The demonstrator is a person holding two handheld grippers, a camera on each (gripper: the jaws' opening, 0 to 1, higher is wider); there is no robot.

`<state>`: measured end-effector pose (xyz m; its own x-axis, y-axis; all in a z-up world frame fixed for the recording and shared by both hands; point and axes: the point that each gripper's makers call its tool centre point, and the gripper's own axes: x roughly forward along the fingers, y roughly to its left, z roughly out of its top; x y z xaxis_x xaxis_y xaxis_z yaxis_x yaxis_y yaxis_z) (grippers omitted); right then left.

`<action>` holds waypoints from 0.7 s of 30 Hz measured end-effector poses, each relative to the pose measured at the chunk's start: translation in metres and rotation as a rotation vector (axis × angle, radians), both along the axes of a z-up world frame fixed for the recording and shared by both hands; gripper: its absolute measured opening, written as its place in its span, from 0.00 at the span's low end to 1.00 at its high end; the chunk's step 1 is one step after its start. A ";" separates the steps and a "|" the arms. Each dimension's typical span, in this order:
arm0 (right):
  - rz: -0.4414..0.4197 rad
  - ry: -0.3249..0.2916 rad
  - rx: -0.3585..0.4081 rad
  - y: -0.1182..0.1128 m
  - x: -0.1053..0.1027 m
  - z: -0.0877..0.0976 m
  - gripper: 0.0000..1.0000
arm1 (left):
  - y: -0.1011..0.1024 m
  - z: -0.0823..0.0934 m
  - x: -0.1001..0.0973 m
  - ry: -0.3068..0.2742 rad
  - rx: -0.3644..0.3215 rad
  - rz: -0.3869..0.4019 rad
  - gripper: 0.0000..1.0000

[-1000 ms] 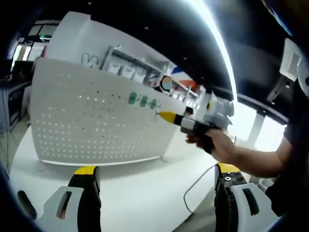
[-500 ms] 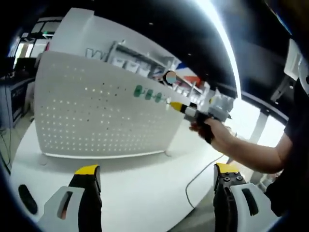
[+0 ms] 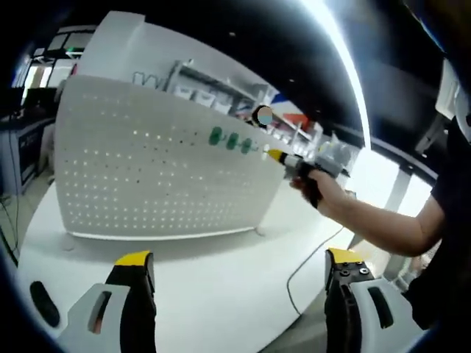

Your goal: Insert the hook assembly into the mounting plate slot until the hook locks in place.

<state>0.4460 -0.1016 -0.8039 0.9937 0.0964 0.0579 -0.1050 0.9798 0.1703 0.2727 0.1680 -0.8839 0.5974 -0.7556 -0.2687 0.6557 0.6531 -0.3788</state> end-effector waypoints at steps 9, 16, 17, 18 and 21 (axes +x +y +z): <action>-0.030 -0.030 -0.040 -0.008 0.014 0.006 0.00 | 0.002 -0.002 0.004 0.005 0.008 0.006 0.96; -0.062 -0.051 -0.073 -0.018 0.025 0.010 0.00 | 0.006 -0.005 0.005 0.009 0.025 0.013 0.96; -0.066 -0.053 -0.069 -0.019 0.025 0.010 0.00 | 0.006 -0.006 0.005 0.010 0.026 0.015 0.96; -0.068 -0.054 -0.069 -0.020 0.025 0.010 0.00 | 0.007 -0.007 0.006 0.012 0.029 0.020 0.96; -0.081 -0.066 -0.056 -0.026 0.027 0.012 0.00 | 0.006 -0.010 0.006 0.014 0.033 0.019 0.97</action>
